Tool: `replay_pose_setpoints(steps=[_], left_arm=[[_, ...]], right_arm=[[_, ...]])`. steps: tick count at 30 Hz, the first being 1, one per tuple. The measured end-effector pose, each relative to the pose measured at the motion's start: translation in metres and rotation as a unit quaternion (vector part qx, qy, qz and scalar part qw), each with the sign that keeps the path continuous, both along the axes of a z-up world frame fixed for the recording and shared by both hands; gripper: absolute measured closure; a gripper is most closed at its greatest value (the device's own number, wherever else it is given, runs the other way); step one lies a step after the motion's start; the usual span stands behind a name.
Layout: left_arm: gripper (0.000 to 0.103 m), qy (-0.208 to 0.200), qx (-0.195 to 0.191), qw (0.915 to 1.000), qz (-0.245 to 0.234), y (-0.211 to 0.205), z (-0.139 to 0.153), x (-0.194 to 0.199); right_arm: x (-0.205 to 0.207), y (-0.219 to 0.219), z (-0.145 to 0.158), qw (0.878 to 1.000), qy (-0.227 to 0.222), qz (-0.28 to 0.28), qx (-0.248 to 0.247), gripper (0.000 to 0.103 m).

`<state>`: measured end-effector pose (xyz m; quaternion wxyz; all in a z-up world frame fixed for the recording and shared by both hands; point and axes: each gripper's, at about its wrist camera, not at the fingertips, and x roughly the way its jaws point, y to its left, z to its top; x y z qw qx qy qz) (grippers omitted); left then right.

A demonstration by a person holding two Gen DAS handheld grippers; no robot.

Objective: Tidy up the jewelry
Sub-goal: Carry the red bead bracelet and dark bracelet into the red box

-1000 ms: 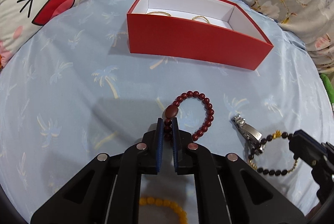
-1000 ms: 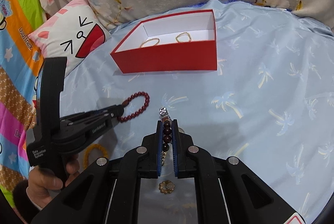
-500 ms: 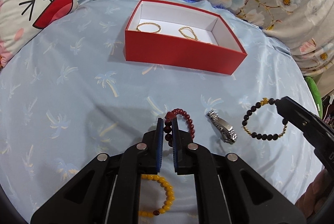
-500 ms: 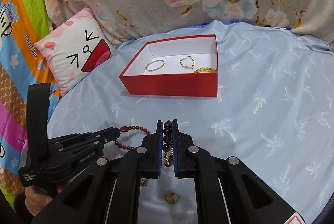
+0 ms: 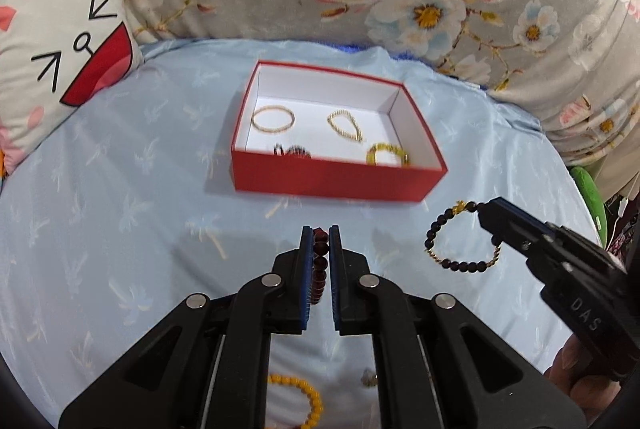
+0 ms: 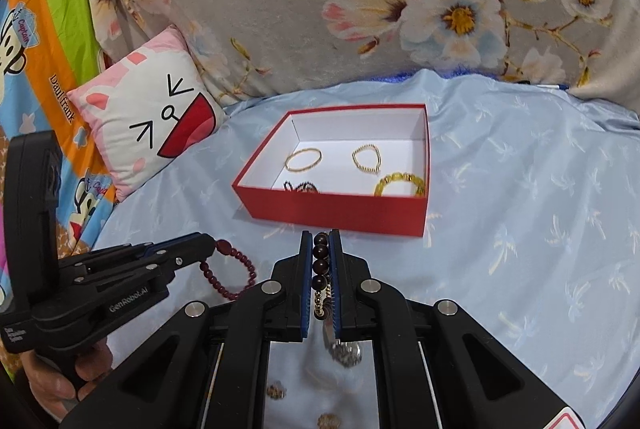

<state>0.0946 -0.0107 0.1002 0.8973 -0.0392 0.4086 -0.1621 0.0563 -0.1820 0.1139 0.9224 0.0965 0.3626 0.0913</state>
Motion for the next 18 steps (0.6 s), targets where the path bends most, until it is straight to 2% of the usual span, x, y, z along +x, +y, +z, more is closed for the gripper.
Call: replay_pose_setpoints(steps=[9, 13, 18], left_arm=[[0.096, -0.047, -0.002, 0.9989, 0.001, -0.01, 0.034, 0.058], [0.096, -0.054, -0.005, 0.9985, 0.0, -0.017, 0.038, 0.087], [0.096, -0.042, -0.02, 0.9989, -0.004, -0.022, 0.027, 0.124]], right_arm=[[0.062, -0.002, 0.014, 1.0, -0.019, 0.0, 0.0, 0.096], [0.093, -0.002, 0.012, 1.0, -0.016, 0.002, 0.004, 0.096], [0.131, -0.005, -0.004, 1.0, 0.002, 0.0, 0.022, 0.096]])
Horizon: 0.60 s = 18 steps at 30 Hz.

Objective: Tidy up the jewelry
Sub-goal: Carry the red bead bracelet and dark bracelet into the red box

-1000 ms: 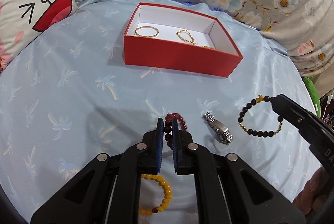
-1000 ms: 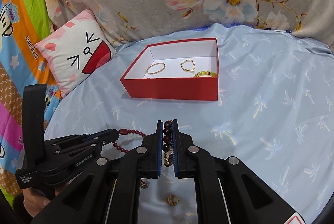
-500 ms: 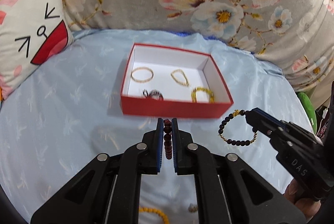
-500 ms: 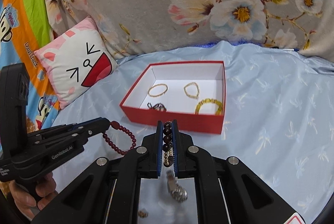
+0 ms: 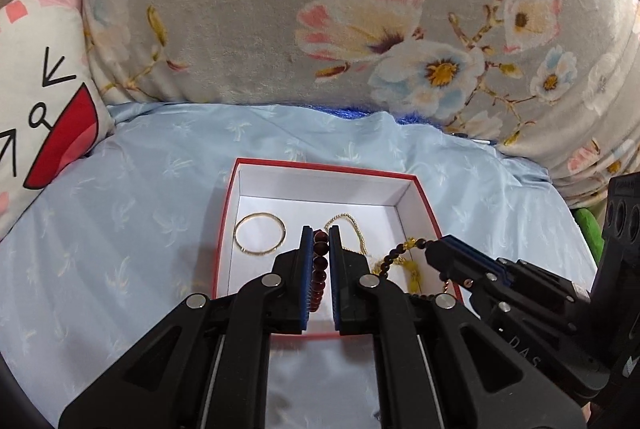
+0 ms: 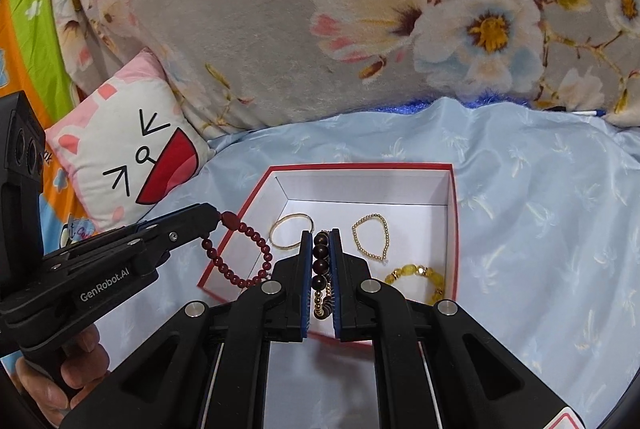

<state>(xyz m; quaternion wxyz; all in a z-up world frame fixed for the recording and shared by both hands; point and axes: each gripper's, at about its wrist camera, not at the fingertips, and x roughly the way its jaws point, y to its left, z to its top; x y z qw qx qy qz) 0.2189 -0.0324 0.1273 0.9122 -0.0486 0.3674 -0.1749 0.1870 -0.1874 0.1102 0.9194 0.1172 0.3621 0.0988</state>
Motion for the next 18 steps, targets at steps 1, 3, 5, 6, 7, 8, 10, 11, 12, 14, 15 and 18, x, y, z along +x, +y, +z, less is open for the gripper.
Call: replay_pose_setpoints(steps=[1, 3, 5, 6, 7, 8, 10, 11, 12, 14, 15, 18], left_arm=[[0.096, 0.003, -0.001, 1.0, 0.004, 0.0, -0.005, 0.009], [0.096, 0.009, -0.001, 1.0, 0.005, 0.0, -0.012, 0.017], [0.096, 0.018, 0.0, 0.9998, 0.004, -0.001, -0.022, 0.027], [0.096, 0.019, 0.001, 0.9998, 0.005, -0.001, -0.025, 0.029], [0.096, 0.023, 0.005, 0.9997, 0.007, -0.002, -0.03, 0.033], [0.096, 0.025, 0.006, 0.9996, 0.007, -0.002, -0.033, 0.035], [0.096, 0.028, 0.012, 0.9995, 0.01, -0.004, -0.039, 0.039], [0.095, 0.029, 0.015, 0.9994, 0.01, -0.004, -0.041, 0.04], [0.095, 0.029, 0.019, 0.9993, 0.013, -0.005, -0.044, 0.042], [0.095, 0.026, 0.026, 0.9992, 0.015, -0.007, -0.047, 0.044], [0.095, 0.024, 0.031, 0.999, 0.02, -0.007, -0.05, 0.045], [0.095, 0.024, 0.032, 0.9988, 0.027, -0.005, -0.052, 0.049]], right_arm=[[0.006, 0.0, -0.005, 1.0, 0.004, 0.0, 0.0, 0.096], [0.016, 0.001, -0.013, 1.0, 0.013, -0.001, 0.0, 0.096], [0.024, 0.001, -0.024, 1.0, 0.024, 0.002, 0.008, 0.096], [0.027, 0.002, -0.028, 1.0, 0.029, 0.003, 0.011, 0.096], [0.03, 0.003, -0.033, 0.999, 0.033, 0.004, 0.013, 0.096], [0.033, 0.004, -0.037, 0.999, 0.037, 0.005, 0.014, 0.096], [0.037, 0.007, -0.044, 0.999, 0.043, 0.007, 0.011, 0.095], [0.039, 0.008, -0.047, 0.999, 0.045, 0.007, 0.007, 0.095], [0.04, 0.009, -0.05, 0.999, 0.047, 0.006, 0.003, 0.095], [0.042, 0.01, -0.054, 0.999, 0.046, 0.0, -0.01, 0.094], [0.043, 0.01, -0.054, 0.999, 0.043, -0.001, -0.016, 0.092], [0.045, 0.009, -0.054, 0.999, 0.036, -0.011, -0.035, 0.087]])
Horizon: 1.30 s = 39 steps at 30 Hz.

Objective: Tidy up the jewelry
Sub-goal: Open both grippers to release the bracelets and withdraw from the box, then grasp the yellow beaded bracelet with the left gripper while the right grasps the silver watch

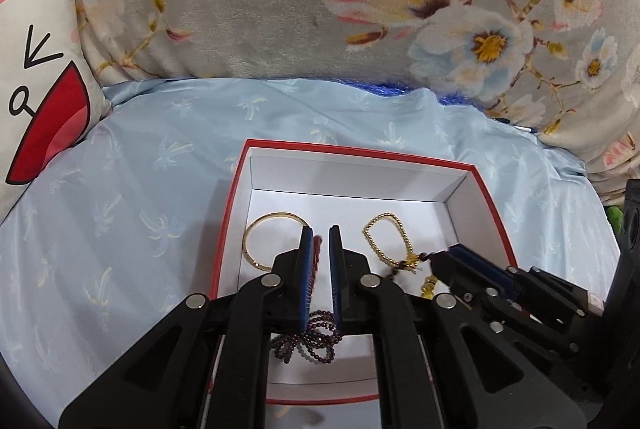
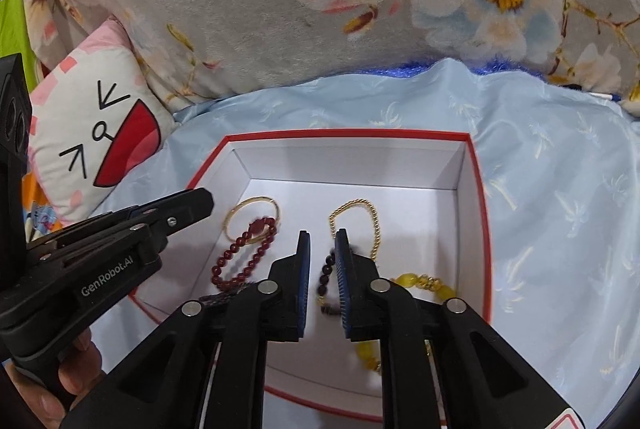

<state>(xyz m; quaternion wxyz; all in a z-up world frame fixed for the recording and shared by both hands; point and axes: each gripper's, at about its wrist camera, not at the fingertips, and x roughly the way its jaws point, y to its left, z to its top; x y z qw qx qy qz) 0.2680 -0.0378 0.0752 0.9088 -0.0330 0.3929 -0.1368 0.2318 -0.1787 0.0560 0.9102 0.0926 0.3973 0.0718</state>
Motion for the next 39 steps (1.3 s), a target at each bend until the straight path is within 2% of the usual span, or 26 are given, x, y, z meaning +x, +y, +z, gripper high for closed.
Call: replay_pose_setpoints(steps=[2, 6, 9, 14, 27, 39], left_arm=[[0.094, 0.002, 0.002, 1.0, 0.009, 0.004, -0.001, 0.002], [0.071, -0.005, 0.008, 0.9996, 0.026, 0.013, 0.003, -0.006], [0.065, -0.01, 0.007, 0.9995, 0.029, 0.018, 0.009, -0.018], [0.065, -0.015, 0.008, 0.9995, 0.028, 0.021, 0.016, -0.042], [0.065, -0.003, 0.003, 0.9997, 0.025, 0.032, 0.02, -0.117], [0.065, 0.033, 0.008, 0.999, 0.03, 0.046, 0.001, -0.178]], right_arm=[[-0.001, -0.005, 0.003, 1.0, -0.004, -0.007, -0.002, 0.086], [-0.014, -0.015, 0.016, 1.0, -0.025, -0.018, -0.006, 0.077], [-0.03, -0.018, 0.026, 0.999, -0.039, -0.02, -0.011, 0.076], [-0.058, -0.019, 0.037, 0.998, -0.049, -0.019, -0.021, 0.074], [-0.131, -0.027, 0.043, 0.999, -0.035, -0.021, -0.011, 0.074], [-0.191, -0.022, 0.041, 1.0, -0.018, -0.012, -0.008, 0.074]])
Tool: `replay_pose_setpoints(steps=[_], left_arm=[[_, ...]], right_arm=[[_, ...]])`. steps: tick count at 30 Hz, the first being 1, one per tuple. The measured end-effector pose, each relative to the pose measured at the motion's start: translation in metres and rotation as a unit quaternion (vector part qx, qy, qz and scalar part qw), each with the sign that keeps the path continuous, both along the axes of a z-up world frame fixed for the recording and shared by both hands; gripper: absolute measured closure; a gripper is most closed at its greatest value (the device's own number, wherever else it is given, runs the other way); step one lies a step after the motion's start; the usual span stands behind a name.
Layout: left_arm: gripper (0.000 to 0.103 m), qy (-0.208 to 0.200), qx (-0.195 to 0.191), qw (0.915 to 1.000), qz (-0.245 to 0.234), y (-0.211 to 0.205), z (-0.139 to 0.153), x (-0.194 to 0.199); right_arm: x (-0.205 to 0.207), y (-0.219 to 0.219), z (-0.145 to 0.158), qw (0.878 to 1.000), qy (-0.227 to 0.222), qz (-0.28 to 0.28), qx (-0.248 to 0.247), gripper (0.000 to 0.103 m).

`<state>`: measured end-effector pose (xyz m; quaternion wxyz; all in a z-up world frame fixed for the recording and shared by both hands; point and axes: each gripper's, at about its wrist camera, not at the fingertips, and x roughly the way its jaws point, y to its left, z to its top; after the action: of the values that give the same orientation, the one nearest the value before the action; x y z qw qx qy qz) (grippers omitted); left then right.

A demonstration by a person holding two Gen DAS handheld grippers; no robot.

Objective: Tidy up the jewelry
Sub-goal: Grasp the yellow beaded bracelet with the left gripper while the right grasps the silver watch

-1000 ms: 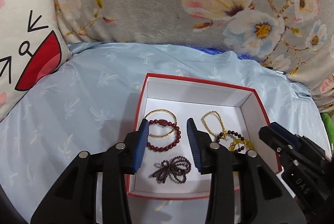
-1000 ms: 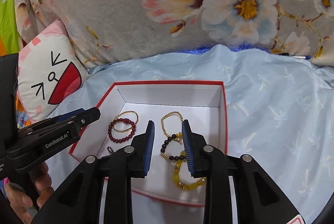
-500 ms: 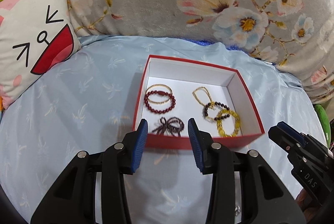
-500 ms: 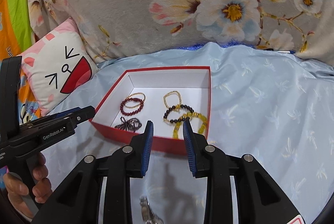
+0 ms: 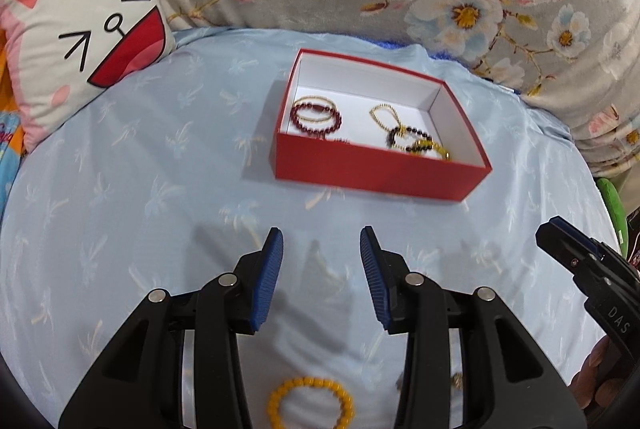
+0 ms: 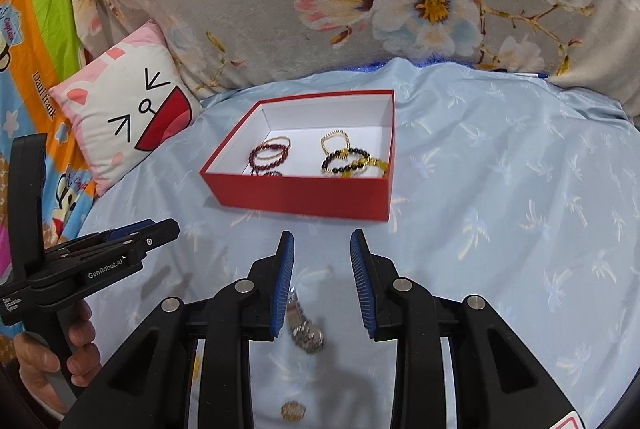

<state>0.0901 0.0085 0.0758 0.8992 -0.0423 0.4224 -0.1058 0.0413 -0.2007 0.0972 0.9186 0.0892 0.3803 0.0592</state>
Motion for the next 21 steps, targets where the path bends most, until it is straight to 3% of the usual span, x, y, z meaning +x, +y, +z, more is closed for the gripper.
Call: replay_pose_setpoints(steps=[15, 21], left_arm=[[0.065, 0.055, 0.025, 0.9981, 0.011, 0.027, -0.047, -0.052], [0.058, 0.076, 0.028, 0.9967, 0.007, 0.039, -0.064, -0.069]], right_arm=[[-0.045, 0.014, -0.04, 0.998, 0.058, 0.015, 0.004, 0.074], [-0.051, 0.016, -0.053, 0.997, 0.075, 0.016, 0.002, 0.074]])
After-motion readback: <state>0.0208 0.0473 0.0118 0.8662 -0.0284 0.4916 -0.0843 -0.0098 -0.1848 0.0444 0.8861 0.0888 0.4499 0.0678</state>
